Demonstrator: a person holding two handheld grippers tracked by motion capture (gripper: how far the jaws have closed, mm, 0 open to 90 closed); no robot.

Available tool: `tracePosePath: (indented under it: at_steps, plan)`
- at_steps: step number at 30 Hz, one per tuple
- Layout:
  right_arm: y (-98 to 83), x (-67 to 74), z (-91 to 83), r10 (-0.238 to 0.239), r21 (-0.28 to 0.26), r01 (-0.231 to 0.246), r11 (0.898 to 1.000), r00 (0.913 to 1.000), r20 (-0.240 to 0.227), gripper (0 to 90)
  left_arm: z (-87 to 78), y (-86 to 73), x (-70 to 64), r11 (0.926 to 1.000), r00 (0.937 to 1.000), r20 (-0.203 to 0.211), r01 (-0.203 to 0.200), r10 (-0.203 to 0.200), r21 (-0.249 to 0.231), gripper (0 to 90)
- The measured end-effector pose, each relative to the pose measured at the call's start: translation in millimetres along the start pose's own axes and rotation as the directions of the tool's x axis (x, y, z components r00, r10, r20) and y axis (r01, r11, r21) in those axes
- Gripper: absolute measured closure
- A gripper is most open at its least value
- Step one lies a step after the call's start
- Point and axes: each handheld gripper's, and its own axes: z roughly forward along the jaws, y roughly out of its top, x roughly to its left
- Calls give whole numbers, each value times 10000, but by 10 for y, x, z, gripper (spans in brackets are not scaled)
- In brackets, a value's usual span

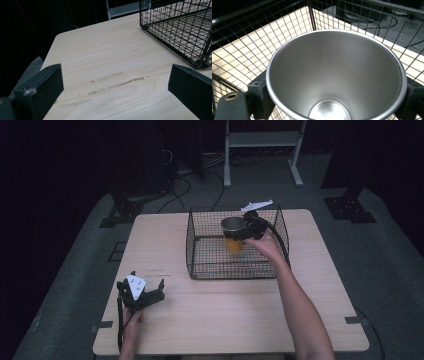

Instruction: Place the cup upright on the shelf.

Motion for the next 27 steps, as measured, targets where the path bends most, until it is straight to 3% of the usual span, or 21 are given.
tracePosePath:
  at_steps: [15, 27]
  plan:
    - [-64, -39, 175, -116, 666, 109, 9977, 9999, 96, 114, -1, 0, -3, 10000, 10000, 10, -23, 23, 0, 0]
    - [-103, -9, 271, -631, 1256, 588, 9903, 9975, 304, 113, -1, 0, 0, 10000, 10000, 7, -11, 11, 1, 0]
